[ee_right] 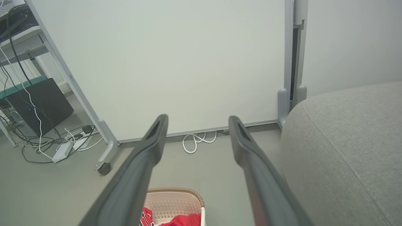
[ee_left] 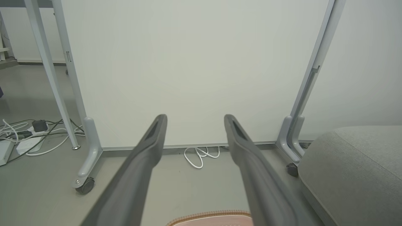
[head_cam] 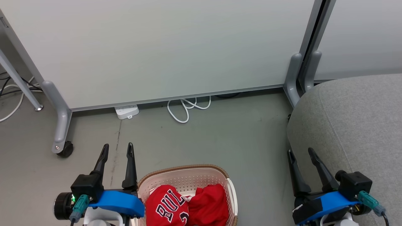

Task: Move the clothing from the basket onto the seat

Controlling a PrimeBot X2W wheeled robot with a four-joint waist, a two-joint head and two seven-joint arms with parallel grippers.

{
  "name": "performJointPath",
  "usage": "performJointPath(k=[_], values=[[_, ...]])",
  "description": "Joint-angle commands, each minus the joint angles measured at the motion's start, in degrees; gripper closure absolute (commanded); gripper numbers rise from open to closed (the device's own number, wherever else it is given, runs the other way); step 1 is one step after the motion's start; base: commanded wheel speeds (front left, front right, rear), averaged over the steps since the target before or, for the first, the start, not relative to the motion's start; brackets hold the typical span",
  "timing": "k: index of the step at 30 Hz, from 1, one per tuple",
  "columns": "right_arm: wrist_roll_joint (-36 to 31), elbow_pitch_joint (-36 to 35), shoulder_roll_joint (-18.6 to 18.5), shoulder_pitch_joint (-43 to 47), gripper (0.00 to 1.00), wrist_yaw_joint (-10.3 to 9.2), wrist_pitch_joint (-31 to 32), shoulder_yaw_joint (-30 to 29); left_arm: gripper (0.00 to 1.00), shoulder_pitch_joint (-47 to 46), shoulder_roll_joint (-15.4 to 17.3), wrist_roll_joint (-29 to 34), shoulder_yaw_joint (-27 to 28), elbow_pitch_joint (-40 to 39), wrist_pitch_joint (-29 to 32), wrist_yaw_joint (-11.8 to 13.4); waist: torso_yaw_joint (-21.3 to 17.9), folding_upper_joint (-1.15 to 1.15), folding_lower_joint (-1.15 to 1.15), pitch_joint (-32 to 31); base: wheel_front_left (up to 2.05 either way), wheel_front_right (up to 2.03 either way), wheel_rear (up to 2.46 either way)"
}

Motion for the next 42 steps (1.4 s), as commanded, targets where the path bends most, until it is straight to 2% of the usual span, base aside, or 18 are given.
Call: performJointPath(k=[1,21,32,42], values=[[-1.40,0.05,-0.40,-0.34,0.00,0.11,-0.46,0.18,0.00,-1.06,0.18,1.37,-0.30,0.04,-0.47,0.02,0.05,0.00,0.00,0.03,0.00,0.00,0.00],[-9.82,1.08,-0.47,-0.39,0.00,0.09,-2.73,1.17,0.00,-1.12,0.06,9.76,-0.95,1.87,-2.72,-0.37,0.58,0.00,0.00,0.38,0.00,0.00,0.00],[-9.80,1.35,-0.46,-0.30,0.00,0.09,-2.72,1.34,0.00,-0.82,0.01,9.57,-0.69,2.52,-2.74,-0.51,0.54,0.00,0.00,0.35,0.00,0.00,0.00],[-10.91,0.54,-0.46,-2.28,0.00,0.09,-2.72,1.78,0.00,-6.46,1.44,11.25,-4.69,6.33,-2.73,-3.18,-0.94,0.00,0.00,3.14,0.00,0.00,0.00]])
